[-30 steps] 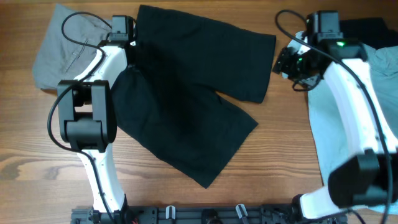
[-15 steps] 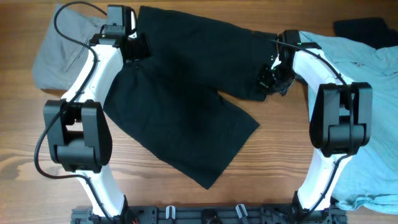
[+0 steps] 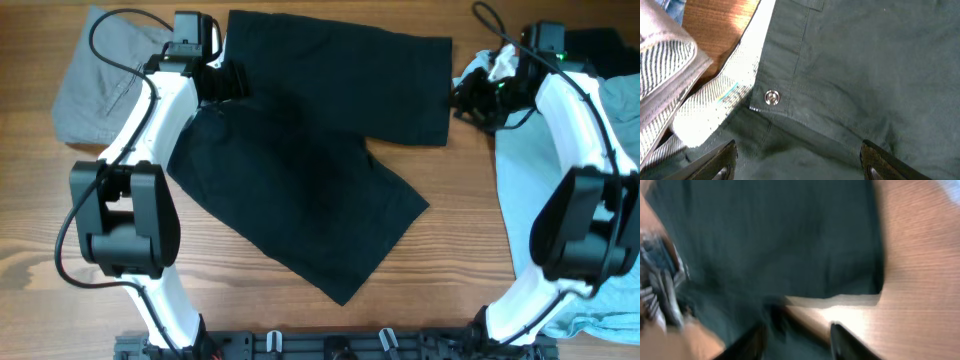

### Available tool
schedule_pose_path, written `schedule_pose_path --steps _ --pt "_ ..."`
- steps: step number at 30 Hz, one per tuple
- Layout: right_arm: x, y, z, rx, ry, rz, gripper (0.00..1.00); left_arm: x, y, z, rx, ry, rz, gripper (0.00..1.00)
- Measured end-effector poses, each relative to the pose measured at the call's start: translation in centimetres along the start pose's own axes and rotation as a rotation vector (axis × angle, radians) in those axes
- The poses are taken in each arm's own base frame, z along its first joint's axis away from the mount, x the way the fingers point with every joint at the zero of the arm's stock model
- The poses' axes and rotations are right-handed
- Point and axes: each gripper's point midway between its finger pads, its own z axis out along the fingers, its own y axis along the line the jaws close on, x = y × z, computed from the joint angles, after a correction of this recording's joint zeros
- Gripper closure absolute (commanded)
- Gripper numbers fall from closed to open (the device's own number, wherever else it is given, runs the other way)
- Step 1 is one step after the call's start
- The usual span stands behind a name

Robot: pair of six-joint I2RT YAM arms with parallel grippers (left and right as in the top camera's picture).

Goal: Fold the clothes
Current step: 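Drag the black trousers leftward to the table center with both grippers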

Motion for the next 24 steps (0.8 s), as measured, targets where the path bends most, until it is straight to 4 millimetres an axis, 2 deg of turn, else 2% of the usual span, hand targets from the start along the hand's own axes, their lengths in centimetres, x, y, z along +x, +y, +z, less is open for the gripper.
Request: schedule_pose_path --steps 1,2,5,6,7,8,10,11,12,13,14,16,18,19,20,21,22,23,24 --pt "3.4 1.0 -0.3 0.042 0.089 -0.043 0.36 -0.3 -0.1 -0.6 0.004 -0.013 0.001 0.19" --pt "5.6 0.9 0.4 0.115 0.153 -0.080 0.34 -0.7 -0.3 -1.3 0.011 -0.031 0.003 0.17" --pt "9.9 -0.7 3.6 0.269 0.255 -0.161 0.34 -2.4 -1.2 -4.6 0.037 -0.112 0.011 0.16" --pt "10.5 -1.4 4.1 0.299 0.264 -0.163 0.34 -2.9 -1.4 -5.9 0.045 -0.140 0.017 0.16" --pt "11.2 -3.4 5.3 0.355 0.272 -0.159 0.35 -3.2 -1.6 -6.9 0.052 -0.162 0.031 0.15" --pt "11.6 -4.5 5.8 0.382 0.278 -0.154 0.35 -3.5 -1.8 -7.7 0.055 -0.179 0.042 0.15" --pt "11.7 -6.0 7.3 0.384 0.258 -0.184 0.39 -3.7 -1.8 -8.2 0.053 -0.190 0.058 0.14" --pt "12.2 -6.6 7.8 0.377 0.267 -0.212 0.46 -3.7 -1.8 -8.2 0.052 -0.194 0.068 0.13" --pt "12.7 -6.7 8.4 0.349 0.283 -0.247 0.62 -3.7 -1.7 -8.2 0.048 -0.195 0.072 0.12" --pt "12.8 -6.4 8.6 0.318 0.286 -0.279 0.91 -3.7 -1.7 -8.3 0.045 -0.196 0.075 0.13" --pt "13.0 -6.2 8.8 0.296 0.292 -0.304 0.96 -3.8 -1.6 -8.3 0.042 -0.197 0.077 0.12" --pt "13.4 -6.7 9.1 0.296 0.305 -0.317 0.96 -3.8 -1.5 -8.3 0.032 -0.199 0.077 0.12" --pt "13.0 -7.4 8.8 0.344 0.284 -0.270 0.96 -3.8 -1.4 -8.3 0.030 -0.200 0.077 0.12" --pt "12.5 -7.9 8.5 0.375 0.261 -0.246 0.96 -3.8 -1.4 -8.3 0.031 -0.201 0.077 0.11" --pt "10.8 -9.4 7.5 0.454 0.200 -0.193 0.96 -3.8 -1.4 -8.3 0.030 -0.201 0.077 0.09" --pt "9.4 -10.6 6.5 0.504 0.154 -0.154 0.95 -3.8 -1.4 -8.3 0.031 -0.201 0.077 0.09" --pt "7.9 -11.8 5.5 0.547 0.105 -0.116 0.83 -3.9 -1.4 -8.3 0.031 -0.202 0.078 0.08" --pt "6.2 -13.2 4.2 0.586 0.051 -0.069 0.64 -3.9 -1.4 -8.3 0.030 -0.202 0.080 0.07" --pt "4.5 -14.3 2.8 0.615 -0.004 -0.020 0.60 -3.8 -1.4 -8.3 0.030 -0.201 0.080 0.00"
